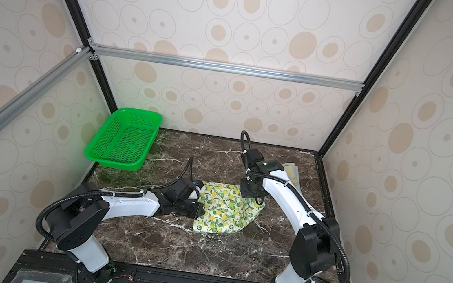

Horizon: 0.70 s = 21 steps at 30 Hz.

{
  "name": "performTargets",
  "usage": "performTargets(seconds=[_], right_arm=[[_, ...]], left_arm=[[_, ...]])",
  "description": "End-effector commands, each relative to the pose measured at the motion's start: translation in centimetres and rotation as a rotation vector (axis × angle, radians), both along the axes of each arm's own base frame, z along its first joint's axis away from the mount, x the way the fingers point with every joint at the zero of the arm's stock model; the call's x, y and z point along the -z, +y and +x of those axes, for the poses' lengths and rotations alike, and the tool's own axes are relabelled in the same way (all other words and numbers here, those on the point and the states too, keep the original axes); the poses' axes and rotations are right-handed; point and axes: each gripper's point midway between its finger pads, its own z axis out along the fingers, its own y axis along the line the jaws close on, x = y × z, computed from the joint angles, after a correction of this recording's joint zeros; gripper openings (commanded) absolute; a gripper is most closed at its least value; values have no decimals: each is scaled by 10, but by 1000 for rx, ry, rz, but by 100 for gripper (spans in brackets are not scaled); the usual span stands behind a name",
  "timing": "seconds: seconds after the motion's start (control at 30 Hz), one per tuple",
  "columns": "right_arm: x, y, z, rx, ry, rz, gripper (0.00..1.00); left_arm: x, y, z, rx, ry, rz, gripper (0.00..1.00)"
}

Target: Fold and stack the skirts

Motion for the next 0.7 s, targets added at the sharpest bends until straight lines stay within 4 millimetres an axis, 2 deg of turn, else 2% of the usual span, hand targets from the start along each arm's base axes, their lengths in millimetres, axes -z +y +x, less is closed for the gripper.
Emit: performTargets(seconds=[0.0,0.23,0.47,0.57,0.67], right_arm=[[-7,-3,3,19,1,-15,0],[-5,9,6,42,-1,13,0],[8,34,3,32,29,17,0],[11,43,2,44,26,33,0],[16,57,-1,57,18,80,0]], left_arm=[[6,-3,-3,23,0,-21,0],[16,-13,-18,28,35,-79,0],[24,-32,-37,55,61,-106,0],[29,-34,-44,53,81,-110,0],[27,-37,-42,45,66,-139,0]])
